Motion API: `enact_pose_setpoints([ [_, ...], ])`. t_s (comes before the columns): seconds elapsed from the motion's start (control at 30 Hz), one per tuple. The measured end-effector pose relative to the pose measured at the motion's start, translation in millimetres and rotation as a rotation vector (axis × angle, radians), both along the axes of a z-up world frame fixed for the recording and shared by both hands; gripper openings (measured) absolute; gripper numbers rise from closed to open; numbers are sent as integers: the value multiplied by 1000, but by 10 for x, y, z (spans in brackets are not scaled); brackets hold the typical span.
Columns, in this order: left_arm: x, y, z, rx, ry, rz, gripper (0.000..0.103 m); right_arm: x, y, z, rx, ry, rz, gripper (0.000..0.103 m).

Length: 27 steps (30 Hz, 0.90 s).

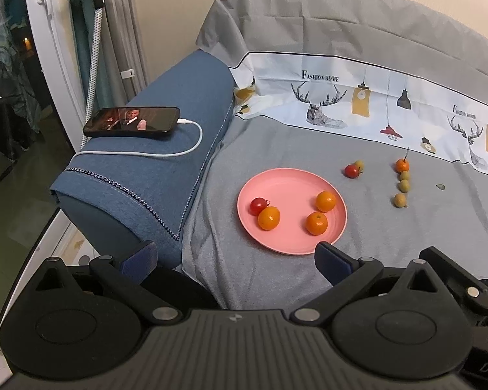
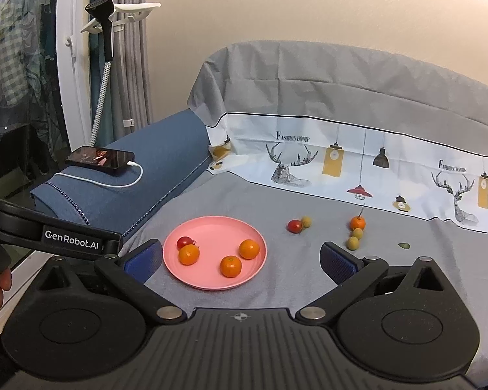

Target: Organize fruits

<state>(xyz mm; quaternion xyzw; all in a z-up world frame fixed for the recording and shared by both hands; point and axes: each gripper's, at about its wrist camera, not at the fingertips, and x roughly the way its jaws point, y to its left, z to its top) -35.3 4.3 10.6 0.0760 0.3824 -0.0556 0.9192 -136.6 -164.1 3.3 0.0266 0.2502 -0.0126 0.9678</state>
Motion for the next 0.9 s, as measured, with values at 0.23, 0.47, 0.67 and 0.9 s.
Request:
enact_pose_setpoints([
  [0.23, 48, -4, -39, -1, 21, 6, 103, 32, 4, -28, 10, 17, 3, 102],
  [0.47, 104, -19, -102, 4, 38, 3, 103, 100, -20, -72, 16, 39, 5, 102],
  [0.67, 173, -37, -163, 11, 59, 5, 103, 160, -30, -126, 23, 57, 6, 102],
  [0.9, 264, -73, -229, 22, 81, 9, 103, 252, -66, -194, 34, 82, 5, 102],
])
